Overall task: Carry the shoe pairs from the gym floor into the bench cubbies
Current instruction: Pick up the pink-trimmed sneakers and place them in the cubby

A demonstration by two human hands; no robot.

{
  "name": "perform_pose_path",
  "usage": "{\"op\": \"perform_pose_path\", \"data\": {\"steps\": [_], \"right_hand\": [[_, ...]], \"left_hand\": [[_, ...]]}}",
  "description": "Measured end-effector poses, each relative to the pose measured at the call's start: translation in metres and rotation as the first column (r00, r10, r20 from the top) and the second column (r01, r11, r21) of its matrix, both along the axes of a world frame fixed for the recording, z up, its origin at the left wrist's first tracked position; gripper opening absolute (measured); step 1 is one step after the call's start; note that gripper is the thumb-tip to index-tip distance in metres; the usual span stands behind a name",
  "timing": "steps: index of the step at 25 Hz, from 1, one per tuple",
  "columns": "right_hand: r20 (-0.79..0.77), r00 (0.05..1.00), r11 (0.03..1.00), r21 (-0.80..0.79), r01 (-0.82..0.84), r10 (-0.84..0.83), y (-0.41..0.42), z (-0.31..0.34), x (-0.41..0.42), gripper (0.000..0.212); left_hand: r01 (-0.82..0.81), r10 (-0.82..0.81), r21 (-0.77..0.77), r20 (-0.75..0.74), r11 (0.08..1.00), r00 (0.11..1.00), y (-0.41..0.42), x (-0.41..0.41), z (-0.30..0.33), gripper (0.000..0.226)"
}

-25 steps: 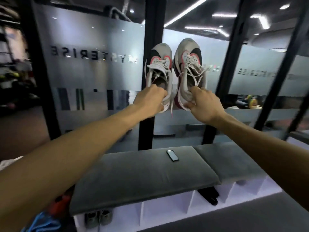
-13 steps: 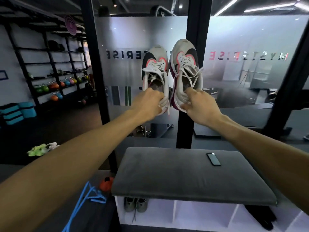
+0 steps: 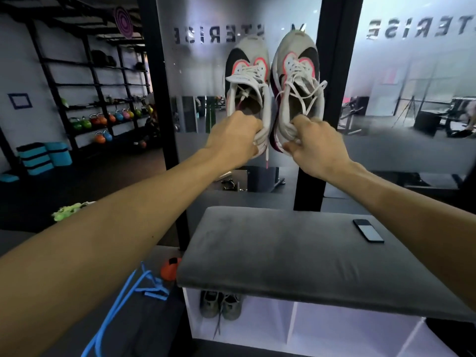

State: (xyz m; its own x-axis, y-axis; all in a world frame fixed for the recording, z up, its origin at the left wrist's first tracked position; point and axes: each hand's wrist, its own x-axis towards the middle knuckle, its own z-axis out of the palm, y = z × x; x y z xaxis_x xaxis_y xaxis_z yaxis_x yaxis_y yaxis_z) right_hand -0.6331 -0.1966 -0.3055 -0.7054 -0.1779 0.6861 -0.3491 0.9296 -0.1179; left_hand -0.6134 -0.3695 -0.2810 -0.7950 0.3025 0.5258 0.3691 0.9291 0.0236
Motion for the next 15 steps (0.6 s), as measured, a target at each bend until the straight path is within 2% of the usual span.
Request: {"op": "perform_pose_path", "data": {"steps": [8, 12, 15], "right_hand": [[-0.007, 1.000, 0.999, 0.049, -0.008, 0.008, -0.005, -0.203, -0.043, 0.019], [-0.015, 1.000, 0.998, 0.063, -0.001, 0.002, -0.016, -0.274, -0.030, 0.020], [0.012, 1.000, 0.997, 0.069, 0.019, -0.020, -0.028, -0.324, -0.002, 0.023]], "left_hand": [[-0.020, 0.020, 0.002, 0.033, 1.000, 0.999, -0.008, -0.040, -0.208, 0.021], [0.013, -0.013, 0.021, -0.001, 1.000, 1.000, -0.019, -0.029, -0.280, 0.025], [0.015, -0.016, 0.026, 0.044, 1.000, 0.999, -0.033, -0.003, -0.329, 0.025]]}}
